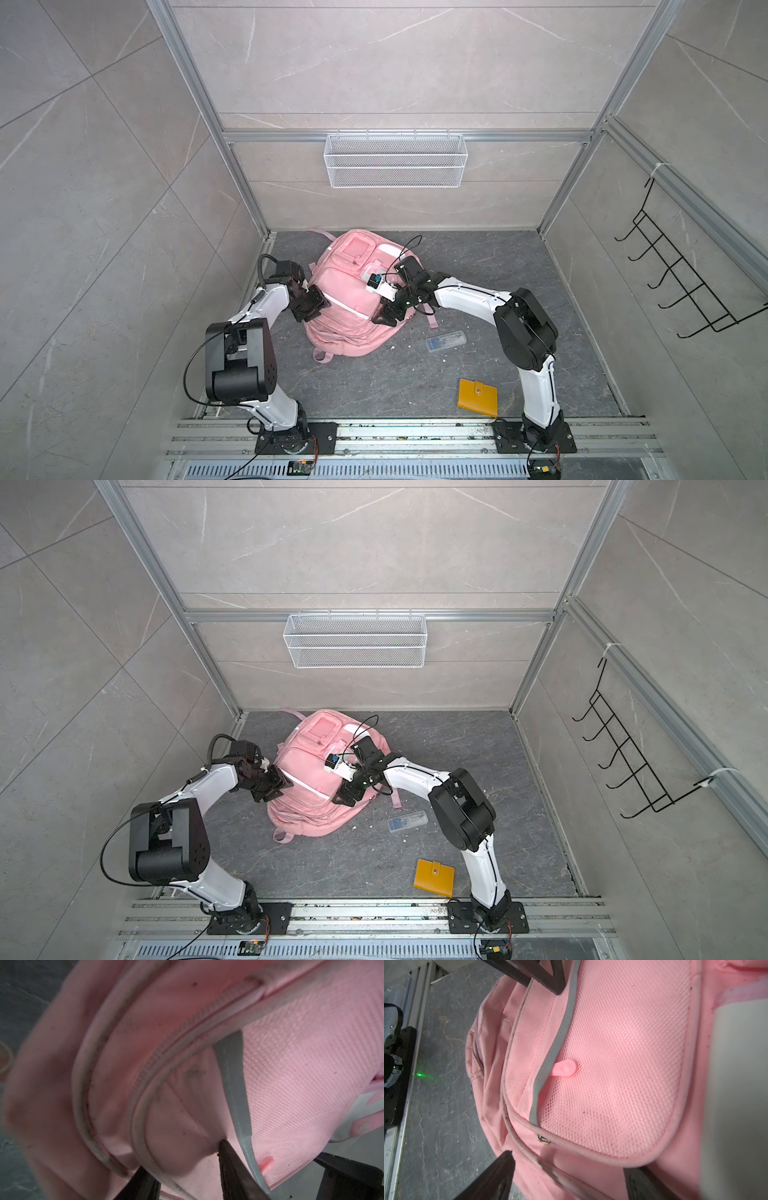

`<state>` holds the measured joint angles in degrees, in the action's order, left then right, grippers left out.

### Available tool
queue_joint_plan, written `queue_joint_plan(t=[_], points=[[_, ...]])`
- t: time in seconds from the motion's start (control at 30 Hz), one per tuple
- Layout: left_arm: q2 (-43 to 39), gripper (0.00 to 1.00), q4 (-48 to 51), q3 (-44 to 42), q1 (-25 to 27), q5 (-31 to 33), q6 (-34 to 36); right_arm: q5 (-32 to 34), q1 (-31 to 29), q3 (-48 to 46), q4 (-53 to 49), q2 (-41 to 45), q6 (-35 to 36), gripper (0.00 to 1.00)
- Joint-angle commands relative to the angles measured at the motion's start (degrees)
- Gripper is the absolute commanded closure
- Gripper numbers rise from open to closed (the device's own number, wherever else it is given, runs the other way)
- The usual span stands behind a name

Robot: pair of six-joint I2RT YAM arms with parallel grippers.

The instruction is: Pack the student bag

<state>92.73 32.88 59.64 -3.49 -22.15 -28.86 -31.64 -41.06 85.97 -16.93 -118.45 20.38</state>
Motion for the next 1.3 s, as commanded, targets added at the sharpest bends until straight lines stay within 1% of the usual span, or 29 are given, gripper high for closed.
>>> queue_joint_plan(t=[0.0, 0.17, 0.3, 0.47, 0.63, 0.8, 0.9, 1.0, 1.03, 1.13, 1.27], points=[[0.21, 0.58, -2.98, -0.47, 0.32, -4.27, -1.58, -3.70, -0.66, -2.76, 0.75, 0.43, -4.30, 0.16], [-0.33, 0.61, -5.29, -1.88, 0.37, -5.91, -3.59, -5.35, -0.69, -5.10, 5.24, 1.03, -8.46, 0.14], [-1.03, 0.64, -7.06, -3.26, 0.32, -7.06, -5.31, -5.79, -0.65, -5.68, 5.72, 0.51, -8.84, 0.11], [-1.76, 0.66, -7.88, -3.88, 0.37, -7.91, -6.37, -6.14, -0.49, -5.13, 3.66, -0.32, -6.53, 0.07], [-1.93, 0.68, -8.43, -4.00, 0.37, -8.77, -7.41, -8.53, -0.52, -3.63, 0.47, -1.65, -4.79, 0.05], [-2.02, 0.70, -9.71, -4.44, 0.33, -9.73, -9.05, -9.84, -1.03, -2.45, -2.74, -2.09, -3.41, 0.08], [-2.20, 0.71, -10.93, -5.10, 0.33, -10.33, -10.39, -8.28, -2.02, -1.57, -6.82, -2.14, 0.10, 0.09], [-2.28, 0.72, -12.07, -5.52, 0.34, -11.05, -11.90, -6.89, -2.44, -1.86, -8.66, -1.80, 2.37, 0.10], [-2.29, 0.73, -12.40, -5.66, 0.34, -11.15, -12.28, -6.36, -2.53, -1.98, -9.15, -1.57, 2.90, 0.11], [-2.46, 0.74, -13.25, -6.08, 0.40, -11.55, -13.36, -3.89, -3.30, -2.56, -9.66, -0.87, 4.40, 0.19], [-2.71, 0.75, -13.75, -6.59, 0.32, -11.60, -14.06, -0.52, -3.70, -4.14, -7.42, 0.23, 4.15, 0.38]])
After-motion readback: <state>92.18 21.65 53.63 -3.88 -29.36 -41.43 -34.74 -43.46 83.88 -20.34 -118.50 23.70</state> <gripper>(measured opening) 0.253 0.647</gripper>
